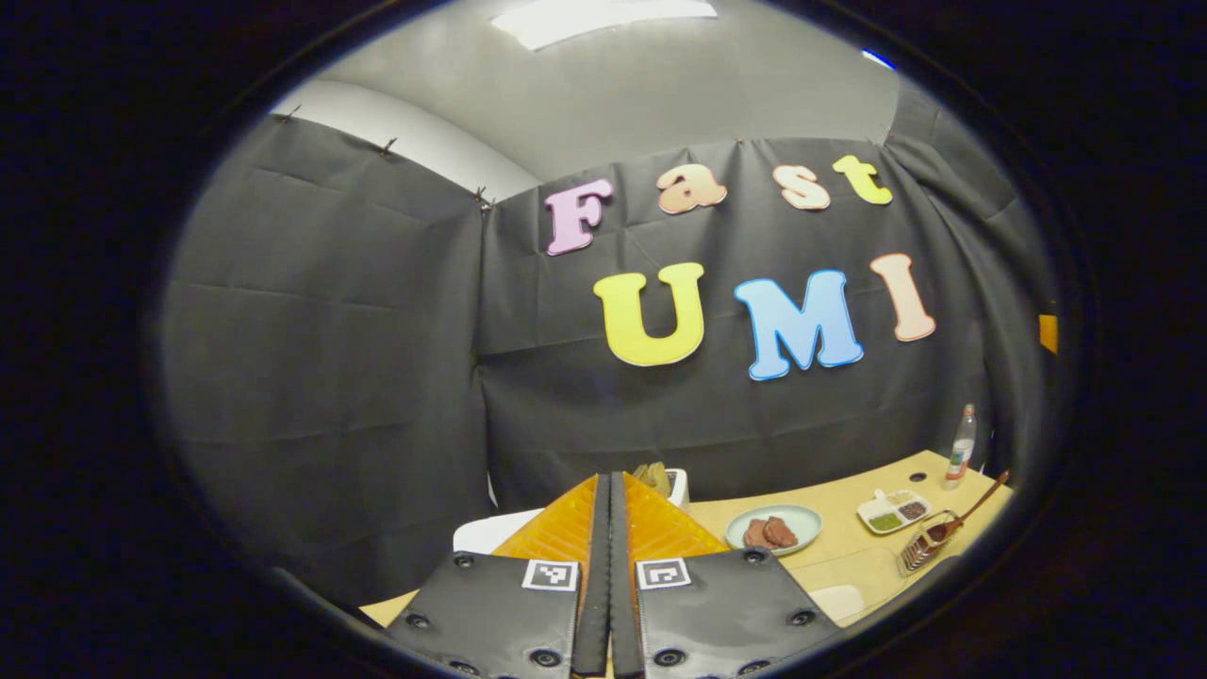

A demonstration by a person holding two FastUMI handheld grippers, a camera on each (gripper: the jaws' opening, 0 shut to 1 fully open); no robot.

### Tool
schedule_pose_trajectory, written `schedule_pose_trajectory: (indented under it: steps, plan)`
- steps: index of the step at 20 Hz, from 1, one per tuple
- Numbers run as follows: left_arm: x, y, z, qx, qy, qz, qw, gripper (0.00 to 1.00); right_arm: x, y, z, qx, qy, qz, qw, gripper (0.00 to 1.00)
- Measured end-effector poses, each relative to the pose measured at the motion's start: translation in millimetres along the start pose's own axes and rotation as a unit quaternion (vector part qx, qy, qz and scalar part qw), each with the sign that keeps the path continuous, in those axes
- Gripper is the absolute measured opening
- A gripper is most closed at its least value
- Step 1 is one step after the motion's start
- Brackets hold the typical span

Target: Close the left gripper, press the button to open the rice cooker; take a wooden spoon from the chopstick holder with the right hand, scoop a spoonful of rice and pour it into the rice cooker, then put the wooden spoon back into the chopstick holder.

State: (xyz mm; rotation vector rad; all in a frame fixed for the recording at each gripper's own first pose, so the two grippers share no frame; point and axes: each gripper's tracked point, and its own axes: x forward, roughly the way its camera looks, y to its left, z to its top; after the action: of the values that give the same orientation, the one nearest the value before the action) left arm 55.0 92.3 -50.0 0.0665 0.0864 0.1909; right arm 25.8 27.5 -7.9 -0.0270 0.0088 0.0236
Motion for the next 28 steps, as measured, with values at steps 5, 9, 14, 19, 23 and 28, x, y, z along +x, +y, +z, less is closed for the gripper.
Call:
schedule_pose_trajectory:
  steps: [5,9,14,19,23,28]
  plan:
    - [29,31,-36,-0.022,0.036,0.020,0.999,0.08,-4,6,-1,-0.008,0.005,-0.011,1.000,0.96]
    - [55,46,-72,-0.040,0.070,0.023,0.996,0.09,-8,9,-3,-0.022,0.011,-0.018,1.000,0.96]
    - [77,50,-119,-0.046,0.115,0.017,0.992,0.09,-12,11,-4,-0.032,0.016,-0.030,0.999,0.96]
    - [88,53,-155,-0.049,0.157,0.011,0.986,0.09,-16,12,-2,-0.043,0.019,-0.037,0.998,0.96]
    - [91,55,-174,-0.056,0.181,0.015,0.982,0.09,-17,11,2,-0.050,0.017,-0.037,0.998,0.96]
    - [88,56,-180,-0.053,0.186,0.017,0.981,0.12,-16,8,0,-0.051,0.018,-0.034,0.998,0.96]
